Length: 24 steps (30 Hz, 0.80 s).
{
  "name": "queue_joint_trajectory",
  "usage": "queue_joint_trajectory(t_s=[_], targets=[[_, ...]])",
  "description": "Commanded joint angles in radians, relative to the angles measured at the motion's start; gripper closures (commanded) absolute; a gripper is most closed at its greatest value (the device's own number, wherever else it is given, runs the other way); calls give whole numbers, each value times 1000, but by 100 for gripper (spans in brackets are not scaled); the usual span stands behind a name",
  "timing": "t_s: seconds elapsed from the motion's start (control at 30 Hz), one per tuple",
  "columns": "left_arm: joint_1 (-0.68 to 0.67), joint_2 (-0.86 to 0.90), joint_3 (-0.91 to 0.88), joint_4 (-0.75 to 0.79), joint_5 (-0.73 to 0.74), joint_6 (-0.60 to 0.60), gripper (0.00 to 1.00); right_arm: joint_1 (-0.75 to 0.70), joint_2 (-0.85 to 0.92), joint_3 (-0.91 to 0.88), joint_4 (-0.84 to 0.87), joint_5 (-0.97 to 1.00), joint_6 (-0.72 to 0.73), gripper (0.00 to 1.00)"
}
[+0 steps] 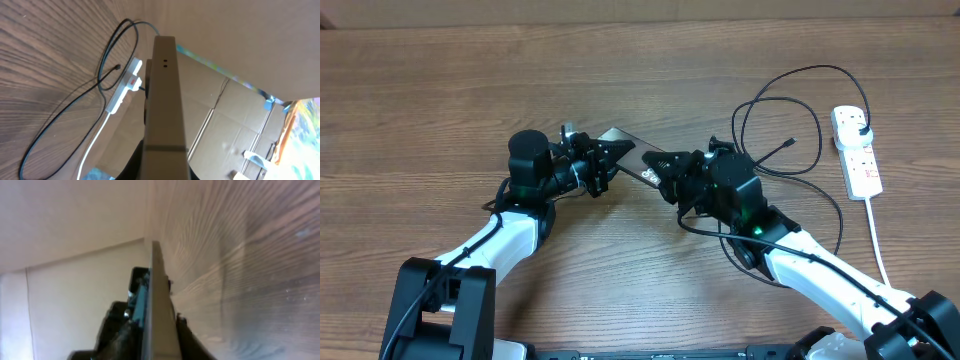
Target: Plug charger to phone and switch on socket
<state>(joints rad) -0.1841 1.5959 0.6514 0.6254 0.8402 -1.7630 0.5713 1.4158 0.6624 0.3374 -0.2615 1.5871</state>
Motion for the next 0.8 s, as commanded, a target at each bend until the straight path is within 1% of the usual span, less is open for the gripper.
queue_joint_trajectory(t_s=[0.0,0.07,0.17,0.23,0.3,0.4,0.47,0.6,0.7,0.73,0.77], targets=[[-7,-6,11,15,10,-24,96,5,12,5,-4,49,-155,64],[-5,-6,11,2,5,-2,95,5,12,5,-16,87,-331,60],[-2,-6,11,-96,2,6,96,-6,11,5,-50,154,-561,50],[5,-5,11,-178,6,26,96,-20,11,5,-65,196,-682,48],[18,-5,11,-251,19,78,96,-43,10,6,-83,224,-768,46],[55,-5,11,-328,65,142,96,-89,0,18,-148,246,-808,40],[90,-5,11,-346,105,171,96,-129,-7,48,-237,257,-808,40],[160,10,12,-346,137,177,96,-210,-10,171,-489,288,-821,38],[191,40,27,-344,142,150,96,-262,-10,312,-721,335,-876,37],[194,56,39,-344,148,145,96,-277,-10,363,-801,362,-889,36],[196,74,58,-344,155,143,96,-289,-10,414,-878,394,-898,33]])
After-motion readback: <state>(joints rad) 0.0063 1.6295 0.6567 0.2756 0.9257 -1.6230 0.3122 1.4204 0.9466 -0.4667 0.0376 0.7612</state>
